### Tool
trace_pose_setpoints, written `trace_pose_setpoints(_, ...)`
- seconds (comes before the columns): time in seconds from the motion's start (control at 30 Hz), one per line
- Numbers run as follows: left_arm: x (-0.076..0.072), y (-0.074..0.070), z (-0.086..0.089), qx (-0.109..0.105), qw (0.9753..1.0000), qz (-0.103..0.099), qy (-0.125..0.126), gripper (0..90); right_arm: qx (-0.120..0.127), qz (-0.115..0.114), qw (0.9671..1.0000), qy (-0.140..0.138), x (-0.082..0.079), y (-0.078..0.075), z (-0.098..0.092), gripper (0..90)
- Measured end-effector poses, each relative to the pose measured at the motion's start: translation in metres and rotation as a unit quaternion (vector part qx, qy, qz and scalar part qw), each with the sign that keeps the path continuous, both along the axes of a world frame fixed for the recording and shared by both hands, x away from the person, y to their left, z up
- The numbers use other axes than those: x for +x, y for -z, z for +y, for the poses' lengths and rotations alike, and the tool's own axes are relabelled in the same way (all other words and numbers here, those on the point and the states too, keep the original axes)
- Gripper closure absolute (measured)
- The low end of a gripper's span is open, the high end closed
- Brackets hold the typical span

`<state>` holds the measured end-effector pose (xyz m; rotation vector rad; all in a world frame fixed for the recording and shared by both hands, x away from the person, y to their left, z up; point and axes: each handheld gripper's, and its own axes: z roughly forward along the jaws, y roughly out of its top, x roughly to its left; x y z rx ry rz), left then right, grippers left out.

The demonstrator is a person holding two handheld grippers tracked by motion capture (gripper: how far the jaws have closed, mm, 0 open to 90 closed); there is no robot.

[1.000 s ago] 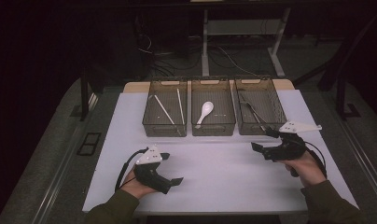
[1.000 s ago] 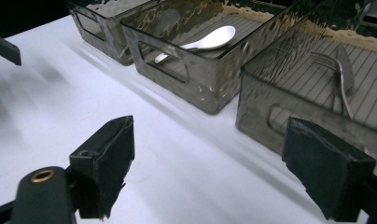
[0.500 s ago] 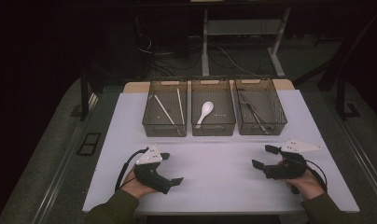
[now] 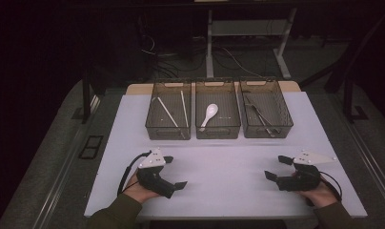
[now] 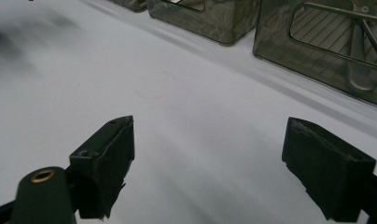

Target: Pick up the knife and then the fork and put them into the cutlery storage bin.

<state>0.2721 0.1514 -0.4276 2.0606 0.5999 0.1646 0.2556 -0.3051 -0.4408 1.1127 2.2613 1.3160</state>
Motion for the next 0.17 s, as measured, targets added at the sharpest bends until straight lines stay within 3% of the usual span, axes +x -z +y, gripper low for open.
trace_pose_setpoints(0.17, 0.0007, 0.0005, -0.0001, 0.000, 1.0000, 0.000, 0.000, 0.0, -0.001, -0.005, 1.0000, -0.004, -0.0006, -0.0008, 0.0011, 16.7)
